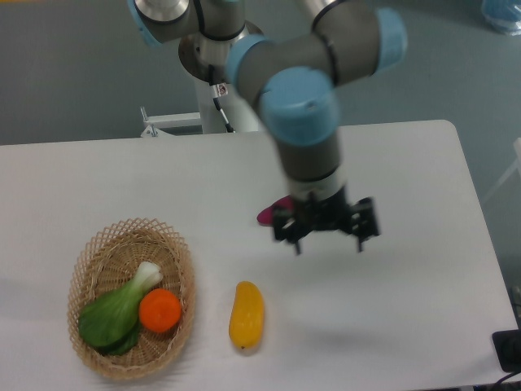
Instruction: Place the orange in the basket
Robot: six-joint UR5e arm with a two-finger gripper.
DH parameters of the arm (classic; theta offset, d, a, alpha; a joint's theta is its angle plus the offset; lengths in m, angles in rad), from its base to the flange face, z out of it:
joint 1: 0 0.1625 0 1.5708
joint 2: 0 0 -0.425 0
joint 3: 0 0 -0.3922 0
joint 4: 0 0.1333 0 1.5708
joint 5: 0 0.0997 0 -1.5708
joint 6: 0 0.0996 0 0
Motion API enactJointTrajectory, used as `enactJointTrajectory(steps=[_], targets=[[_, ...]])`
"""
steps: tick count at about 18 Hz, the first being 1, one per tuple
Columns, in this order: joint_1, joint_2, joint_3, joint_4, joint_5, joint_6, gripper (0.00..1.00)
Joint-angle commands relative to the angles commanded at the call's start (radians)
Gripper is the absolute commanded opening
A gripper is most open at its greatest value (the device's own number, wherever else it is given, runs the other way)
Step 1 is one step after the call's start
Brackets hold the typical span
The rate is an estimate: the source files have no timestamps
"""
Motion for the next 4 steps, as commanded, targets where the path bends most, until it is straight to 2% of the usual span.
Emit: enactJointTrajectory(steps=[2,4], targets=[[0.042,0.035,-0.015,0.000,-0.003,0.077,1.00],[0.057,0.045,-0.006,0.008,-0.002,0.096,1.00]])
